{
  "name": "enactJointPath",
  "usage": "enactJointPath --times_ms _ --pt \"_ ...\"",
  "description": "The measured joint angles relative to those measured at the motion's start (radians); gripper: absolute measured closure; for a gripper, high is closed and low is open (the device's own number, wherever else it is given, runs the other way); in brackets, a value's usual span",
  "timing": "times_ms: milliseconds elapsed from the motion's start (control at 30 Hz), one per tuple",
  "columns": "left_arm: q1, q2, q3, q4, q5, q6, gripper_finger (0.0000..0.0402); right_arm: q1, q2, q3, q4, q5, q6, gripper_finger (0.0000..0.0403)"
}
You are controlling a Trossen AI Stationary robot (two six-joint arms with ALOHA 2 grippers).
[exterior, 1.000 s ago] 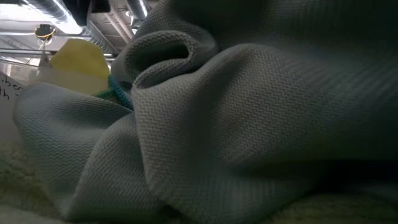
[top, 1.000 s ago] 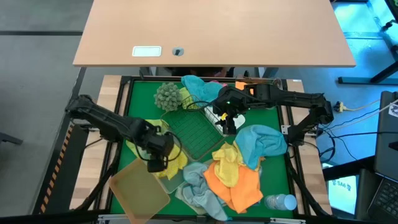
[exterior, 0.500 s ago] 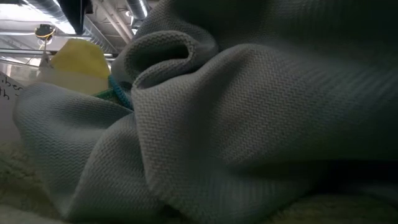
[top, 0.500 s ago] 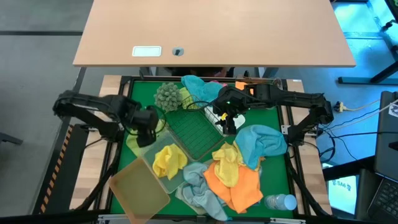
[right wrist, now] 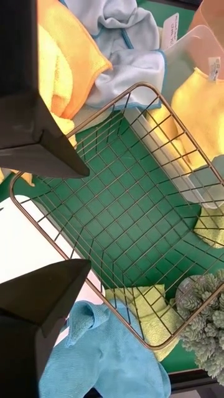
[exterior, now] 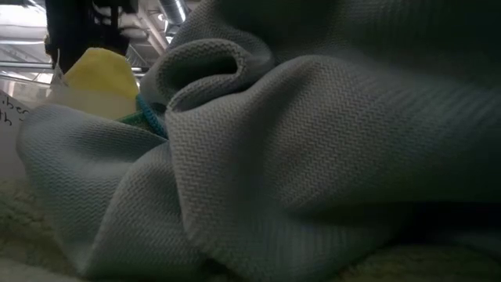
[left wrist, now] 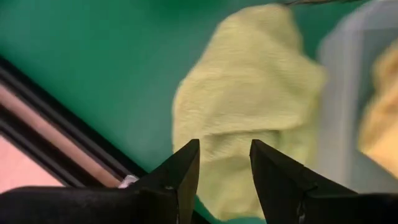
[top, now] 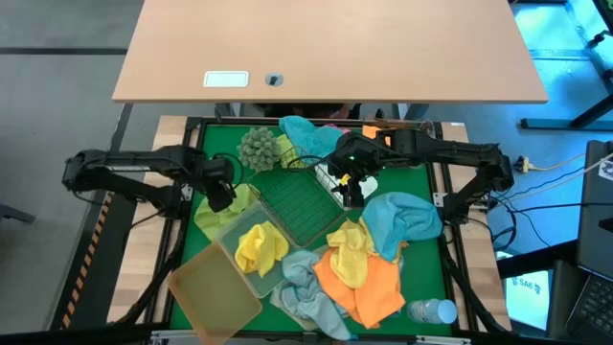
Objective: Sort microfiber towel by color & place in baskets
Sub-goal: Put the green towel into the orange bin
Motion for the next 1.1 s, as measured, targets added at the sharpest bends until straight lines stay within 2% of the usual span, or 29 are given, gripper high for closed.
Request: enactJointPath --times_ms 233,600,700,767,1100 --pt "0.061 0.007 -0.139 0.092 -0.025 0.081 0.0265 0.0 0.0 0.0 0.0 0.0 0.0 0.018" --pt "0.069 0.008 -0.212 0.154 -0.007 0.198 0.0265 0.0 0.0 0.0 0.0 0.0 0.0 0.018" --pt "0.069 0.009 -0.257 0.24 -0.001 0.218 0.0265 0.0 0.0 0.0 0.0 0.0 0.0 0.018" --pt "0.069 0.009 -0.283 0.275 0.041 0.218 0.0265 0.0 0.0 0.0 0.0 0.0 0.0 0.018" --pt "0.068 0.022 -0.289 0.321 0.071 0.215 0.0273 0.0 0.0 0.0 0.0 0.0 0.0 0.018"
